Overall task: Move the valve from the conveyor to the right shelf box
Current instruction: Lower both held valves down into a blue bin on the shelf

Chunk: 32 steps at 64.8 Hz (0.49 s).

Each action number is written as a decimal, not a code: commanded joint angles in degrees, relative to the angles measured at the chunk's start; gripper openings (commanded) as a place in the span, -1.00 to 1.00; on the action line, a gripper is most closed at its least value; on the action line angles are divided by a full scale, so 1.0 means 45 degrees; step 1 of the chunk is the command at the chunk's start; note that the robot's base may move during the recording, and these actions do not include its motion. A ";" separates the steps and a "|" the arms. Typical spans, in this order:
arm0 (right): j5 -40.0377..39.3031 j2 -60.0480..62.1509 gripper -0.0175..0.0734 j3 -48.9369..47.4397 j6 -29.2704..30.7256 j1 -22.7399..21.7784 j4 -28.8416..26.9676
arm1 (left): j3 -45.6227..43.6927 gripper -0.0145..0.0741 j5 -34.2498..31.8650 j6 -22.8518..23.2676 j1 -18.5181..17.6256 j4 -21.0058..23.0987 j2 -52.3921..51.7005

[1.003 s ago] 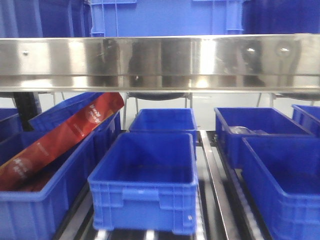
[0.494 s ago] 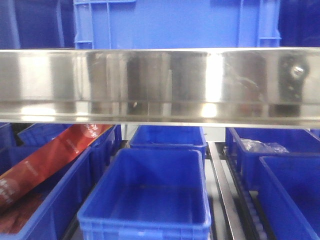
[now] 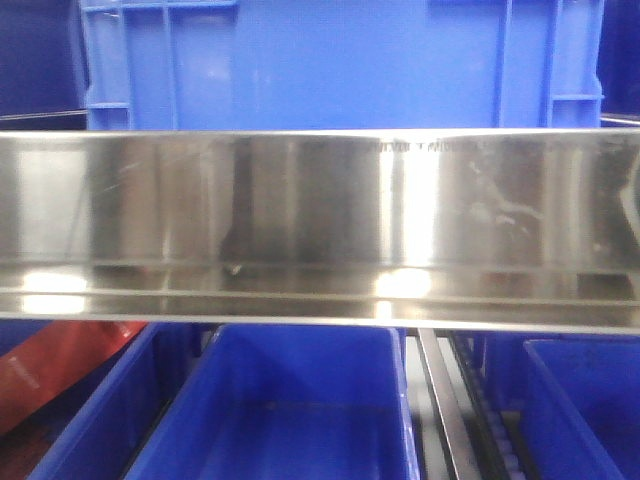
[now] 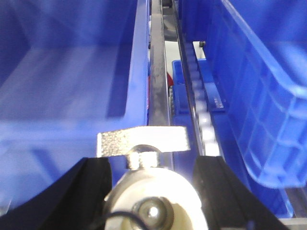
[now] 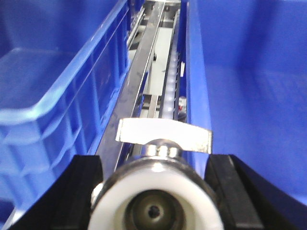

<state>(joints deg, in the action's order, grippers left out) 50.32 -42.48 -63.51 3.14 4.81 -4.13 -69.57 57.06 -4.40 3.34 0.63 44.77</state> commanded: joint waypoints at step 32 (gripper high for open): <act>-0.1089 0.0093 -0.95 -0.0116 0.0034 -0.0024 0.0078 | -0.0090 -0.92 -0.0628 0.0068 -0.0092 0.0049 -0.0094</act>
<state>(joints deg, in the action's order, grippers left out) 49.71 -42.48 -63.51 3.22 4.81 -4.13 -69.57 57.06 -4.40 3.34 0.63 44.77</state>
